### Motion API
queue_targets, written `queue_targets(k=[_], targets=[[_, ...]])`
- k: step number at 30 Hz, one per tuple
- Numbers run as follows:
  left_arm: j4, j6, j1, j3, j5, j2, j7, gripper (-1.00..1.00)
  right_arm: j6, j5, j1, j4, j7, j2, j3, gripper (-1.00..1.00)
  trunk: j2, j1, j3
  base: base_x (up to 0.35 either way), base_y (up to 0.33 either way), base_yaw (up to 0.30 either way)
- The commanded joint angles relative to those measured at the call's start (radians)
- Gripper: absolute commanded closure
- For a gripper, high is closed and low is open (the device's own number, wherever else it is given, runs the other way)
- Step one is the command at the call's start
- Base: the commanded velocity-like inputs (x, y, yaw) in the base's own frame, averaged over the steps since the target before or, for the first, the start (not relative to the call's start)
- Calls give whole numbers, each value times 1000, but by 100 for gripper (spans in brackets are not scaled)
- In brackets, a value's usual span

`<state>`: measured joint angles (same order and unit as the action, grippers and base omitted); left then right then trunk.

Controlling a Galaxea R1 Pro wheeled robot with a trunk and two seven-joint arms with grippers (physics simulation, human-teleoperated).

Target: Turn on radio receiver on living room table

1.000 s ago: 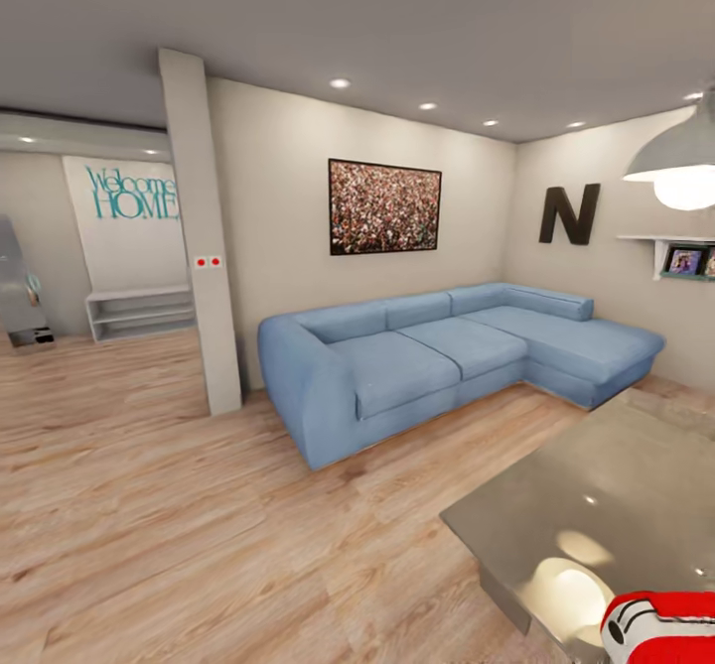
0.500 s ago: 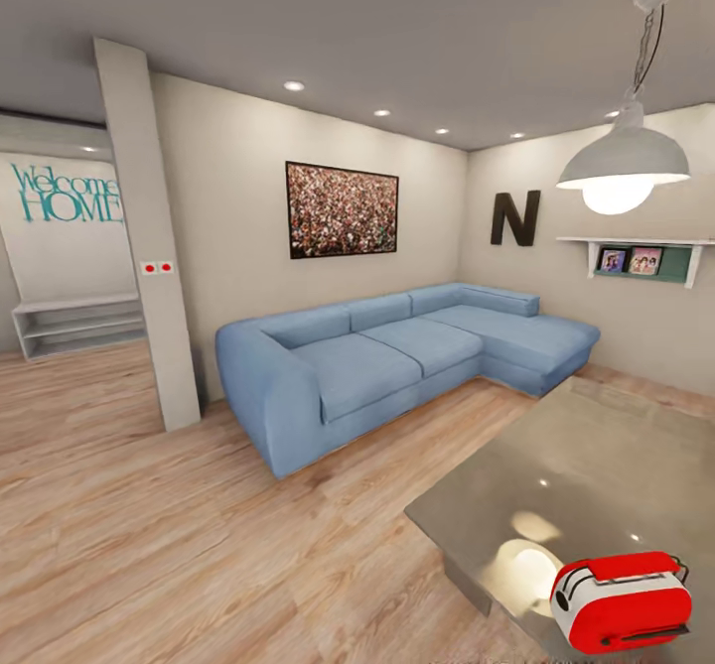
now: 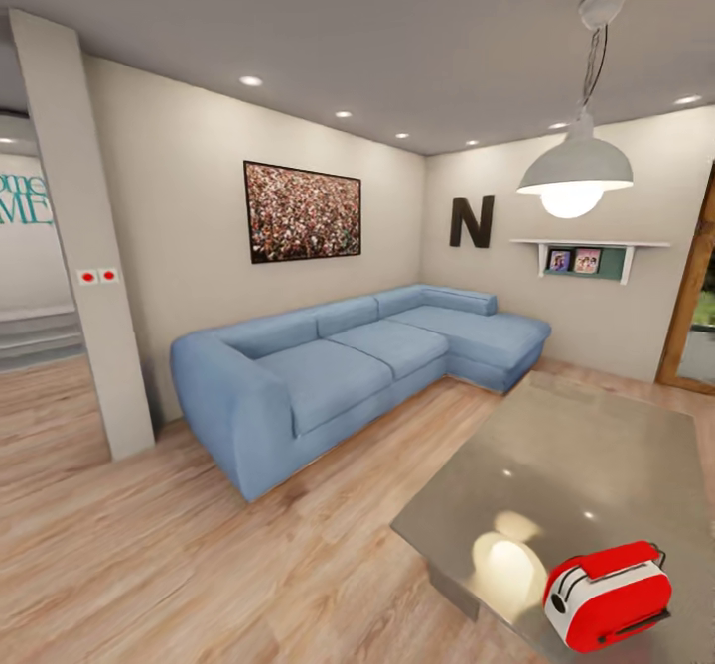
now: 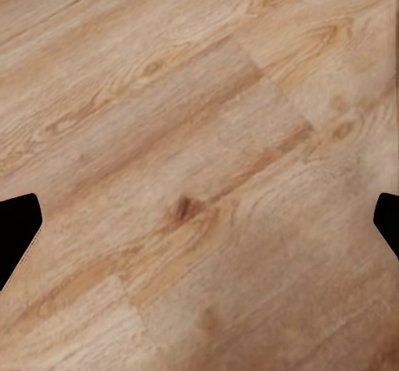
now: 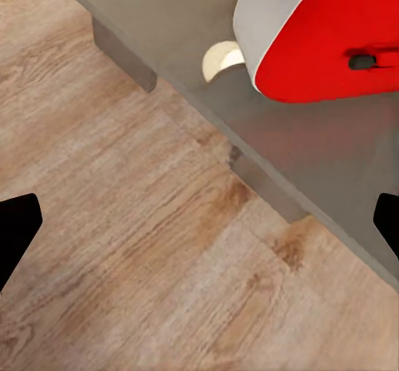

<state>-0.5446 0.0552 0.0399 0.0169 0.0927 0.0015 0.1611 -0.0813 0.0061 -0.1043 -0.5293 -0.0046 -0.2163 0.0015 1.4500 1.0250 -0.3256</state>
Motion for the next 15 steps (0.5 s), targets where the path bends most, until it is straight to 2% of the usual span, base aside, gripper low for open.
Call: queue_targets(k=[1,5,12,13,15], targets=[[0,0,0,0,0,0,0,-100,0,0,0,0,0,0,0,-100,0,0,1,236,254,-271],[0,-1,0,2,0,1,0,-100,-1,-3,0,-1,-6,-4,-7,-100,0,0,2,236,250,-275],[0,-1,0,25,-1,1,0,-100,-3,-10,0,0,-65,-52,-15,-100,0,0,5,231,229,-280],[0,-1,0,27,-1,1,0,-100,-5,-12,0,0,-76,-63,-16,-100,0,0,6,90,81,-280],[0,-1,0,27,-1,0,0,-100,-5,-13,0,0,-90,-67,-18,-100,0,0,6,52,47,-280]])
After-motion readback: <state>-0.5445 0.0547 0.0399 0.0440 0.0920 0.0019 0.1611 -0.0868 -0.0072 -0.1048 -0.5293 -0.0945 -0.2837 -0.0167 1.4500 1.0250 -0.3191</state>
